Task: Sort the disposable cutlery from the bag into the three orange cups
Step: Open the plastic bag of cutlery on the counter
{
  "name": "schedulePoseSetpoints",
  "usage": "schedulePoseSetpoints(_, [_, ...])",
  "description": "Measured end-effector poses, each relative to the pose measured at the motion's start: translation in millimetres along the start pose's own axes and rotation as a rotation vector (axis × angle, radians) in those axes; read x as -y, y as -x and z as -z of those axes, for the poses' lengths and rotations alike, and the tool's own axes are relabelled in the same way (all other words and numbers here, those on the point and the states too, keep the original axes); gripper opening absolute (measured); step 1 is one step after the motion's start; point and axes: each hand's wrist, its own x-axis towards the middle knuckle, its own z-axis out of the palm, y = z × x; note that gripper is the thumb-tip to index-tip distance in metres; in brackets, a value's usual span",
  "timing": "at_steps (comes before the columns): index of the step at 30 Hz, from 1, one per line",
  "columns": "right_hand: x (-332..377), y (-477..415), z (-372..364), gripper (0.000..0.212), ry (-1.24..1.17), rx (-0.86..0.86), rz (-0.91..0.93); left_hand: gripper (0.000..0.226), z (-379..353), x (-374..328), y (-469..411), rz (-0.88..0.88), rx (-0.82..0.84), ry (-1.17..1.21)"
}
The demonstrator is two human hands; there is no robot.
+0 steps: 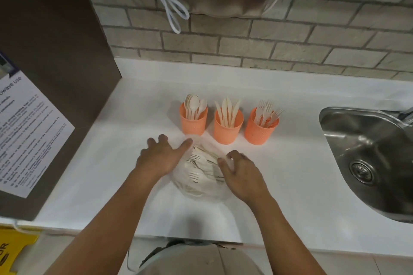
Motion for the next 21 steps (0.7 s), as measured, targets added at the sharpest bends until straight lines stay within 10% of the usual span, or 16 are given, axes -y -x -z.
schedulePoseSetpoints(3, [18.7, -0.2, 5.3, 0.060, 0.349, -0.135, 0.121, 0.110, -1.8, 7.5, 31.9, 0.077, 0.043, -0.061])
schedulePoseSetpoints(7, [33.5, -20.1, -5.9, 0.043, 0.409, -0.031, 0.176, 0.043, -19.0, 19.2, 31.6, 0.014, 0.166, 0.318])
schedulePoseSetpoints(12, [24.1, -27.7, -13.2, 0.028, -0.212, -0.028, -0.067, 0.015, -12.7, 20.8, 10.7, -0.130, 0.064, 0.610])
schedulePoseSetpoints(16, [32.4, -3.2, 0.9, 0.039, -0.897, 0.225, -0.425, 0.030, -9.0, 12.8, -4.9, -0.085, 0.124, 0.927])
schedulePoseSetpoints(21, [33.2, 13.0, 5.8, 0.023, -0.510, 0.135, -0.397, 0.062, -18.7, 13.5, -4.8, -0.017, -0.038, 0.680])
